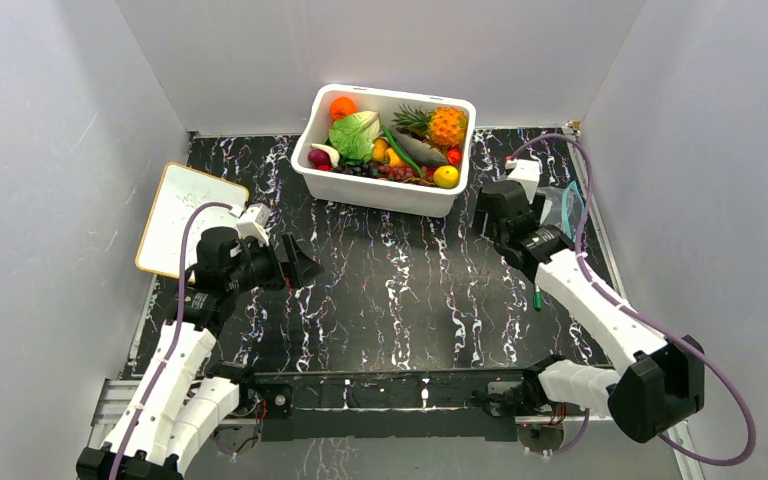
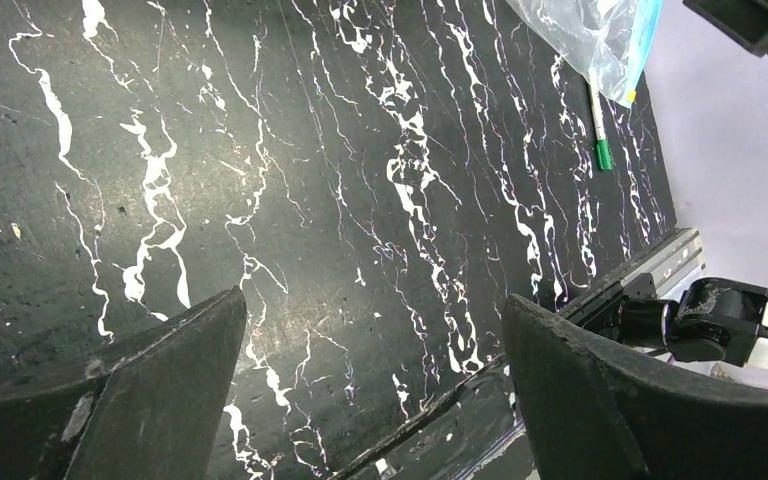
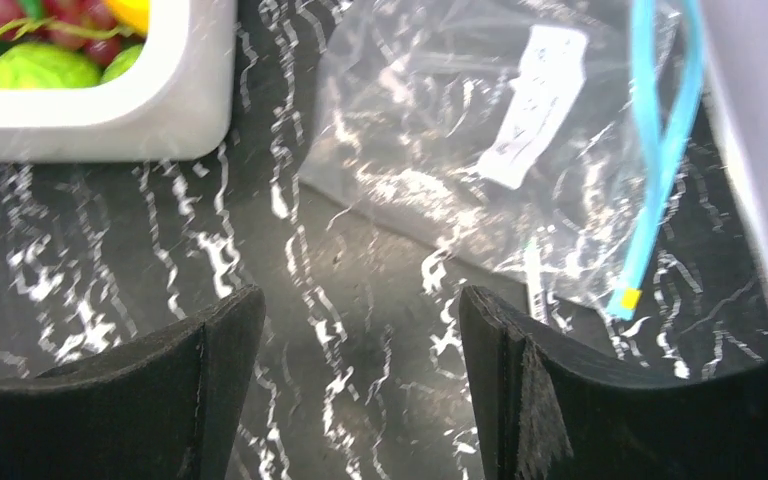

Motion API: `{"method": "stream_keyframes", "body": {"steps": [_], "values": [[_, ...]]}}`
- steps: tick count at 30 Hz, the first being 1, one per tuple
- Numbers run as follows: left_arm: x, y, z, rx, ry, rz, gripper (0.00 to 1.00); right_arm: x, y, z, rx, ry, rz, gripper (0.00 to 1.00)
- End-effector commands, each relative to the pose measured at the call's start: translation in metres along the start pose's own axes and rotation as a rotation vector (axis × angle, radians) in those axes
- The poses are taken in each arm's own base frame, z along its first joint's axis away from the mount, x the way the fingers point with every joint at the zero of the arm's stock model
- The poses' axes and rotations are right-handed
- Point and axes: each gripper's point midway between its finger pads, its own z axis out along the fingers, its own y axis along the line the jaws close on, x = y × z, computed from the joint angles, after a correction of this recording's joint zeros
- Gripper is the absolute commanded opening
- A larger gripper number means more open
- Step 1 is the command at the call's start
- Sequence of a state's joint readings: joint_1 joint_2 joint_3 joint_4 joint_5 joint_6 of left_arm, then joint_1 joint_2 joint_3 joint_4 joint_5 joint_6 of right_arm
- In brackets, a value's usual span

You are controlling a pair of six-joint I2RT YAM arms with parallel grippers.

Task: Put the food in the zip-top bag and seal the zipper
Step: Pick up the zipper food storage bag at the center of the board.

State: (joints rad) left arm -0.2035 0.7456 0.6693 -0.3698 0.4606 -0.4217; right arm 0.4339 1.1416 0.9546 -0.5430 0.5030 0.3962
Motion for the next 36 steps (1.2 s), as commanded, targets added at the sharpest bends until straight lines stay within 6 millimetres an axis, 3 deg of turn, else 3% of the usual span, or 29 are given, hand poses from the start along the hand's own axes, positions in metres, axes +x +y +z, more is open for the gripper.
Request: {"method": "stream_keyframes", "body": {"steps": [1, 9, 22, 24, 28, 36], "values": [[-0.007, -0.002, -0.003, 0.006, -0.031, 0.014, 0.98, -0.070, -0.029, 0.005, 0.158, -0.208, 0.024, 0.67], [-0.013, -0.008, -0.011, 0.018, -0.074, 0.050, 0.98, -0.097, -0.082, 0.039, 0.276, -0.219, 0.103, 0.60], [-0.021, -0.008, -0.019, -0.004, -0.124, 0.062, 0.98, -0.061, -0.127, 0.118, 0.380, -0.086, 0.109, 0.51], [-0.021, -0.008, -0.021, -0.006, -0.132, 0.065, 0.99, -0.054, -0.145, 0.128, 0.404, -0.054, 0.126, 0.51], [-0.023, -0.006, -0.020, -0.014, -0.145, 0.058, 0.98, -0.041, -0.160, 0.141, 0.417, -0.010, 0.146, 0.51], [-0.023, -0.010, -0.021, 0.004, -0.143, 0.058, 0.98, -0.036, -0.178, 0.161, 0.436, 0.021, 0.124, 0.52]]}}
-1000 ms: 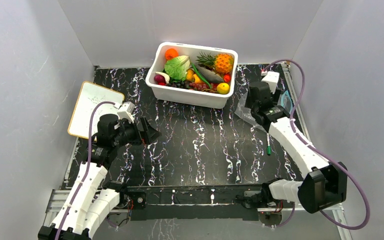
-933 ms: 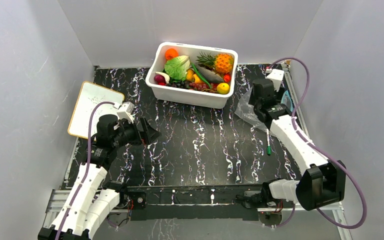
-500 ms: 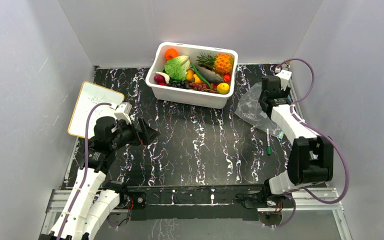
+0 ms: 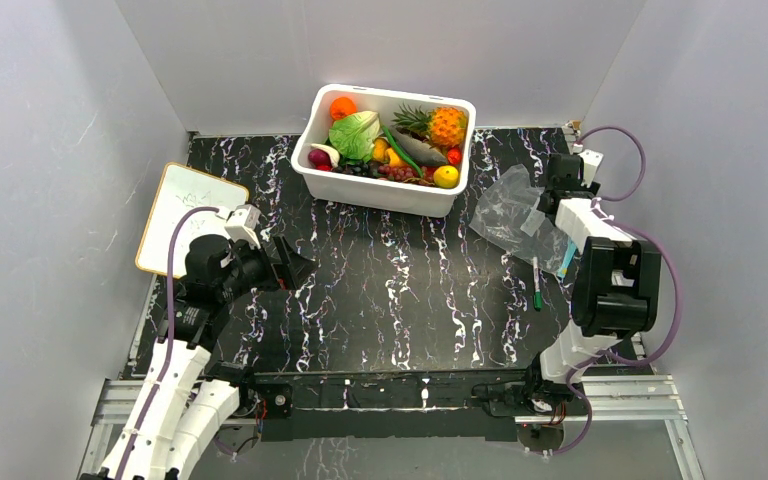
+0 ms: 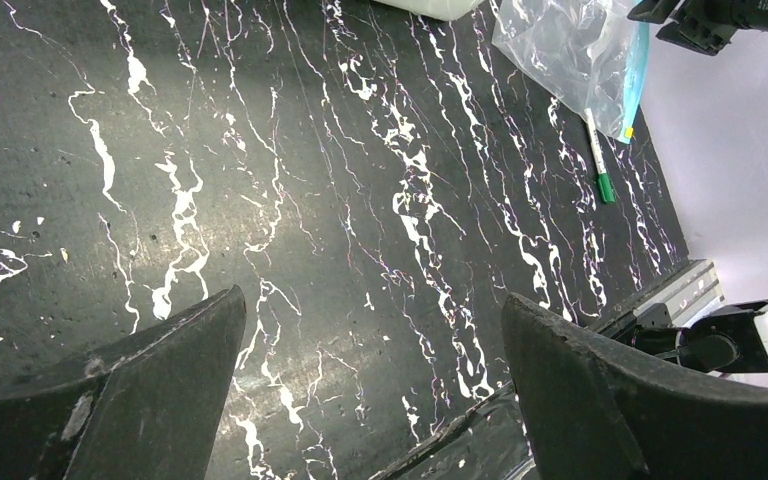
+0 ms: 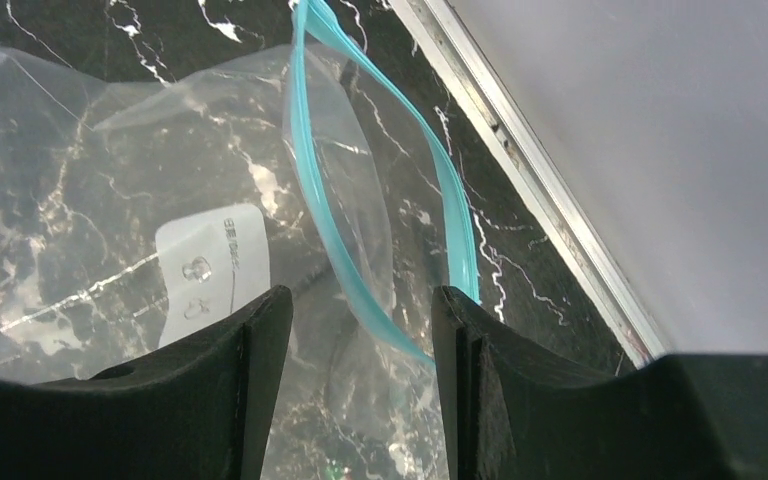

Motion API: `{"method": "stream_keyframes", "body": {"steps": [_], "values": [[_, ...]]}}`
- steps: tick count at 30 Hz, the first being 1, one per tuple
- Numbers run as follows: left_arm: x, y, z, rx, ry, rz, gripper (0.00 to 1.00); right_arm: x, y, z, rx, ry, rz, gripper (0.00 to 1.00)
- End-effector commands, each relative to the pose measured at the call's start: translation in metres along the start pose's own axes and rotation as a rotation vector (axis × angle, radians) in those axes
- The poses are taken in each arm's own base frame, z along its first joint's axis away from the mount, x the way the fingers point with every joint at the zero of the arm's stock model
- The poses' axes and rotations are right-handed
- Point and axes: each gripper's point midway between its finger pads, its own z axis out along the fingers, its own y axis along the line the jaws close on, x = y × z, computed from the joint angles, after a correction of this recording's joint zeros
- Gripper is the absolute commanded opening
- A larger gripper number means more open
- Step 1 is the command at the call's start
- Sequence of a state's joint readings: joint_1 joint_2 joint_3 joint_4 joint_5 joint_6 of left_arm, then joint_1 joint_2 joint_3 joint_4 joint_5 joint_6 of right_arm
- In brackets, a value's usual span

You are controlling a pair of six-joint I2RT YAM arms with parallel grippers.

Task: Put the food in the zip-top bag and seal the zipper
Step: Pick up the zipper food storage bag at the center of the board.

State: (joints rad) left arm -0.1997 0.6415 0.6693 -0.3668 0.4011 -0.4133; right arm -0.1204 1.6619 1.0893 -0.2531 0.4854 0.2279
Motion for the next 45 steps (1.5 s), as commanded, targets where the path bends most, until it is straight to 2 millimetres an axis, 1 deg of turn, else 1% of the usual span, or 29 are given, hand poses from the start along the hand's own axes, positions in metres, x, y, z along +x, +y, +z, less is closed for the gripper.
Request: {"method": "stream_keyframes", "body": {"steps": [1, 6, 8, 12, 15, 17, 21, 22, 24, 26, 32, 37, 42, 45], "values": [[-0.007, -0.006, -0.003, 0.023, -0.028, 0.002, 0.98, -0.038, 0.003, 0.009, -0.021, -0.091, 0.031, 0.52], [-0.008, -0.006, -0.003, 0.020, -0.021, 0.000, 0.98, -0.035, 0.002, 0.023, -0.049, -0.064, 0.038, 0.51], [-0.008, -0.007, -0.003, 0.023, -0.024, -0.001, 0.98, -0.027, 0.006, 0.035, -0.056, -0.028, 0.027, 0.49], [-0.009, -0.006, -0.004, 0.016, -0.036, 0.002, 0.98, -0.022, 0.010, 0.043, -0.071, 0.002, 0.014, 0.40], [-0.009, -0.005, -0.004, 0.011, -0.038, -0.003, 0.98, -0.020, 0.011, 0.042, -0.082, 0.009, 0.012, 0.30], [-0.009, -0.003, -0.003, 0.002, -0.038, -0.007, 0.98, -0.021, 0.011, 0.040, -0.086, 0.007, 0.012, 0.21], [-0.009, -0.005, -0.003, 0.012, -0.036, 0.002, 0.98, -0.033, 0.008, 0.029, -0.089, -0.014, 0.019, 0.04], [-0.009, -0.005, -0.003, 0.013, -0.039, 0.005, 0.98, -0.036, 0.008, 0.026, -0.095, -0.022, 0.023, 0.00], [-0.009, -0.005, -0.004, 0.016, -0.044, 0.009, 0.98, -0.038, 0.007, 0.022, -0.099, -0.023, 0.030, 0.00], [-0.010, -0.006, -0.005, 0.020, -0.050, 0.016, 0.98, -0.050, 0.004, 0.010, -0.106, -0.051, 0.049, 0.00], [-0.010, -0.007, -0.007, 0.030, -0.066, 0.026, 0.98, -0.067, -0.003, -0.015, -0.102, -0.066, 0.122, 0.00], [-0.009, -0.007, -0.007, 0.028, -0.062, 0.027, 0.99, -0.089, -0.010, -0.046, -0.120, -0.099, 0.203, 0.00], [-0.008, -0.006, -0.005, 0.024, -0.054, 0.022, 0.98, -0.112, -0.013, -0.089, -0.169, -0.147, 0.257, 0.00], [-0.008, -0.006, -0.005, 0.028, -0.052, 0.021, 0.98, -0.131, -0.012, -0.127, -0.243, -0.214, 0.291, 0.00]]}}
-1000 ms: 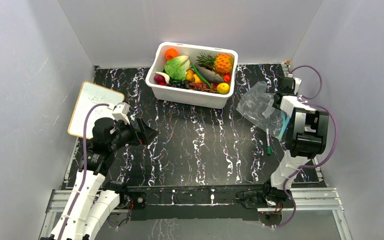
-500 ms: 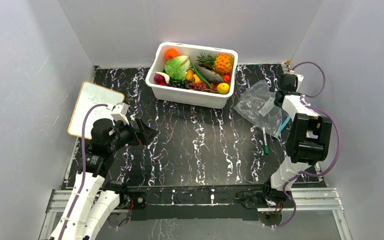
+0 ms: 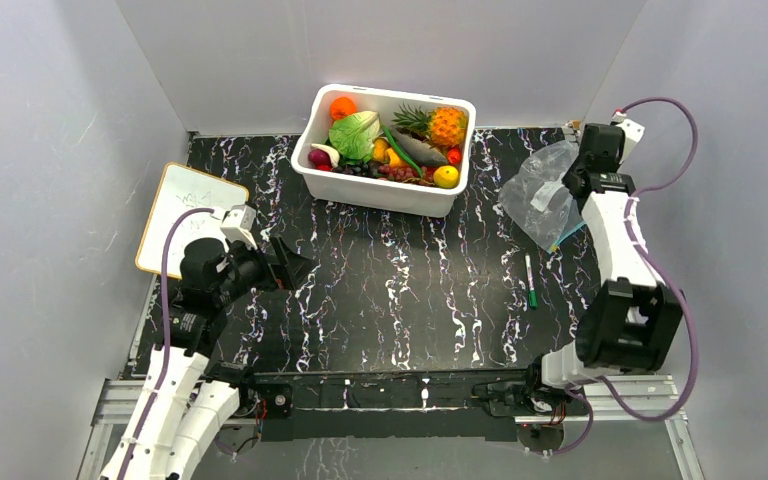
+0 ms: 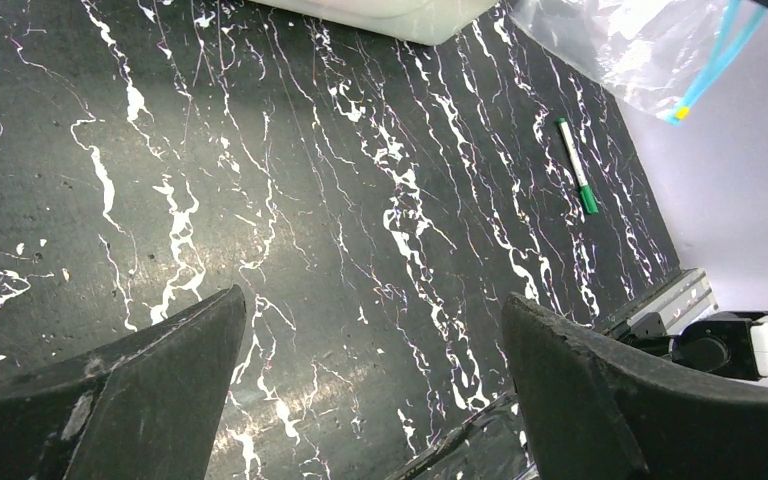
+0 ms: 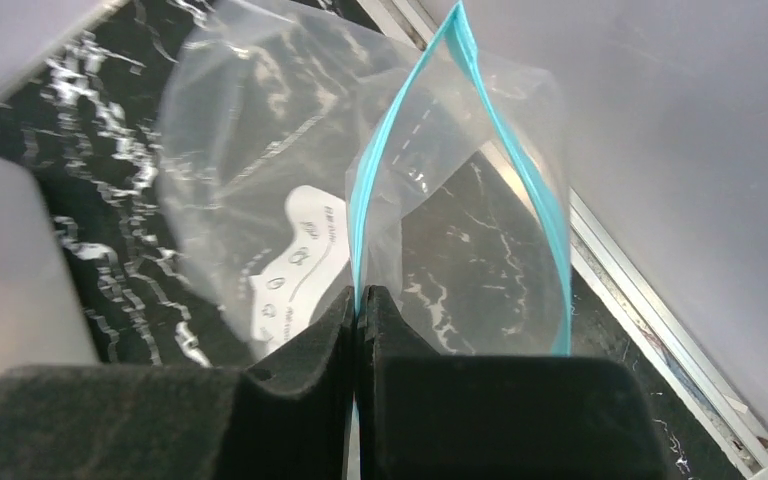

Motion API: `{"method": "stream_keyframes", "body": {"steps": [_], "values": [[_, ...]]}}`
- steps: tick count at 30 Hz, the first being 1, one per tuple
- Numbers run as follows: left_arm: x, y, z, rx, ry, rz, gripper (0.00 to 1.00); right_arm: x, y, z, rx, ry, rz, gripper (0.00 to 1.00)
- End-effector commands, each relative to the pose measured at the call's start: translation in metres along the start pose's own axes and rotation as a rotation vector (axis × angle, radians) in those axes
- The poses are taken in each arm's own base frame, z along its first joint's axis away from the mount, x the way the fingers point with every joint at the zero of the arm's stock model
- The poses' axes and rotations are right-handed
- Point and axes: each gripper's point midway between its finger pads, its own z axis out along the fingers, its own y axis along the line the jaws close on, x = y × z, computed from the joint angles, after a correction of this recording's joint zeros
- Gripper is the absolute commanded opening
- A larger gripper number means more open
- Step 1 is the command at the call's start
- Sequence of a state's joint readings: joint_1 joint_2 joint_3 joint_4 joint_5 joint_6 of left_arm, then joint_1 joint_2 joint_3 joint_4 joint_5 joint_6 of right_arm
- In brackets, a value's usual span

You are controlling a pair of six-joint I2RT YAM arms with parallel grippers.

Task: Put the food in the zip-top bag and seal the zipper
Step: Pick up the zipper food storage bag at the center of the board, then open the zipper of the food storage bag at the center of the board.

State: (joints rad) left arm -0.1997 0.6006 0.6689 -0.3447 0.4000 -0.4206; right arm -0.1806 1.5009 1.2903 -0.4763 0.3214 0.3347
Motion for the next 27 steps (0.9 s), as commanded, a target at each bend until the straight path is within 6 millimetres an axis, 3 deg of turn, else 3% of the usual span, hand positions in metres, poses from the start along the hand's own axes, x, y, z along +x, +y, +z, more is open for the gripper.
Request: {"method": "stream_keyframes", "body": {"steps": [1, 5, 12, 18, 27], "values": [[0.001, 0.001, 0.002, 0.008, 0.000, 0.003, 0.98, -0.060, 0.019, -0.068, -0.134, -0.165, 0.102, 0.00], [0.002, 0.001, 0.004, 0.007, 0.011, -0.004, 0.97, -0.084, 0.029, -0.114, -0.261, -0.260, 0.162, 0.00], [-0.005, -0.005, 0.001, 0.014, 0.002, -0.028, 0.92, -0.094, 0.058, -0.170, -0.513, -0.276, 0.190, 0.00], [-0.017, -0.023, 0.000, 0.085, -0.017, -0.069, 0.93, -0.072, 0.082, -0.221, -0.783, -0.255, 0.293, 0.00], [-0.002, -0.032, 0.007, 0.159, 0.063, -0.114, 0.92, -0.021, 0.113, -0.256, -1.006, -0.116, 0.367, 0.00]]}}
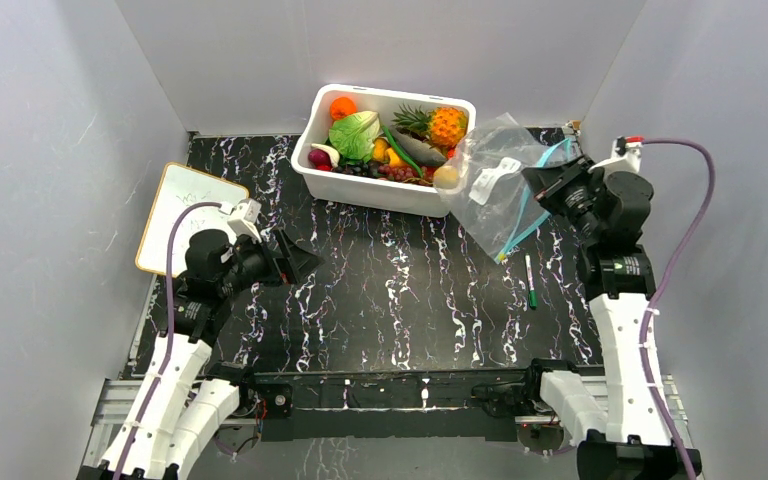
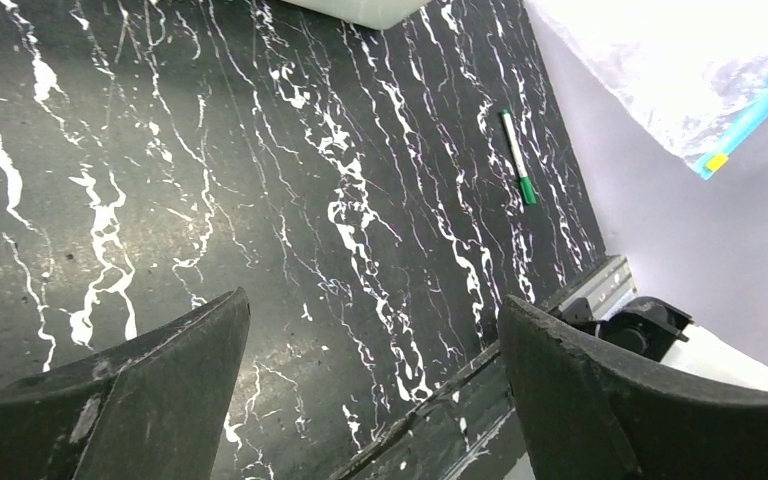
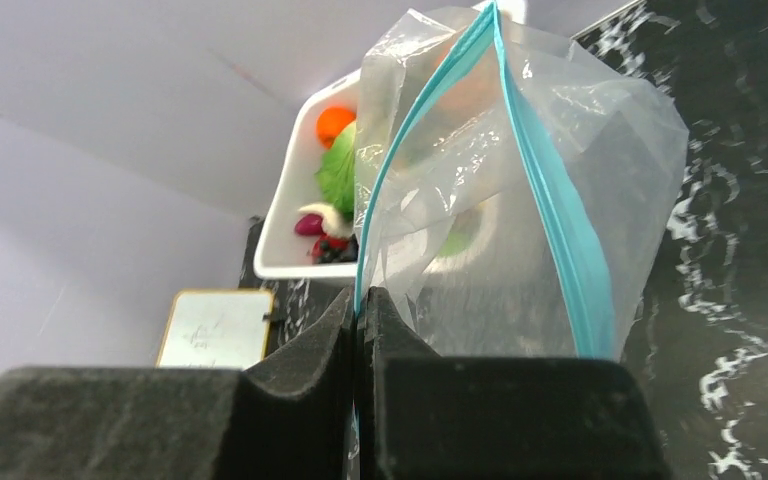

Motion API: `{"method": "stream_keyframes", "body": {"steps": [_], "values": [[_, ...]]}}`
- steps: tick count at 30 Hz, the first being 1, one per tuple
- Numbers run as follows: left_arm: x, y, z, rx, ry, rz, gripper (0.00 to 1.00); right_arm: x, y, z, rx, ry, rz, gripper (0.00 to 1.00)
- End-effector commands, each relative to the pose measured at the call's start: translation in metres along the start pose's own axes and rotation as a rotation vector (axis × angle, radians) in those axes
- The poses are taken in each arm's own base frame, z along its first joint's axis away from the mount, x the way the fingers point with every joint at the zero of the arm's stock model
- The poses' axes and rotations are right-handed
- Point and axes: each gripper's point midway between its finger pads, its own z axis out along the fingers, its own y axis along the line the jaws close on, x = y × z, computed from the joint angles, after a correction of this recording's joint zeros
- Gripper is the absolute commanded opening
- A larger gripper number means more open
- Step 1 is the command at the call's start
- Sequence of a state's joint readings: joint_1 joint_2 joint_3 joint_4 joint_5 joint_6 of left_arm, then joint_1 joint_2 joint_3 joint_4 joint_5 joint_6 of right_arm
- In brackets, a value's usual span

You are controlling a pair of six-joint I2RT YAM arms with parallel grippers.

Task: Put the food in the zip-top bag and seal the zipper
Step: Open the zipper of the food storage bag at the center of the board.

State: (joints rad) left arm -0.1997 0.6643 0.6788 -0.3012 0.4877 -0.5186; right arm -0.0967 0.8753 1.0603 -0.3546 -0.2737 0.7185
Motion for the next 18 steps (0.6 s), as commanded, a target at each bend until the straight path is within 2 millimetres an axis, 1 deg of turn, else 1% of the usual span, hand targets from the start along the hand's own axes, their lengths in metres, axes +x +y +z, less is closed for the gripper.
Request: {"method": "stream_keyframes", "body": {"steps": [1, 5, 7, 11, 14, 16, 18], "values": [[0.001, -0.015, 0.000, 0.084, 0.024, -0.019, 0.91, 0.018, 0.041, 0.000, -0.162, 0.034, 0.044, 0.00], [-0.001, -0.019, 0.001, 0.099, 0.017, -0.027, 0.90, 0.065, 0.059, 0.009, -0.204, 0.150, 0.056, 0.00], [-0.006, -0.022, -0.001, 0.105, 0.005, -0.020, 0.89, 0.085, 0.072, 0.009, -0.235, 0.185, 0.058, 0.00], [-0.015, -0.027, -0.003, 0.109, -0.015, 0.009, 0.88, 0.113, 0.092, 0.010, -0.267, 0.232, 0.080, 0.00], [-0.021, -0.032, -0.002, 0.134, -0.024, 0.040, 0.86, 0.140, 0.106, 0.015, -0.272, 0.281, 0.141, 0.00], [-0.027, -0.031, 0.000, 0.123, -0.030, 0.059, 0.85, 0.153, 0.120, 0.017, -0.288, 0.296, 0.159, 0.00], [-0.031, -0.029, 0.004, 0.109, -0.025, 0.067, 0.84, 0.162, 0.137, 0.019, -0.304, 0.301, 0.174, 0.00]]}}
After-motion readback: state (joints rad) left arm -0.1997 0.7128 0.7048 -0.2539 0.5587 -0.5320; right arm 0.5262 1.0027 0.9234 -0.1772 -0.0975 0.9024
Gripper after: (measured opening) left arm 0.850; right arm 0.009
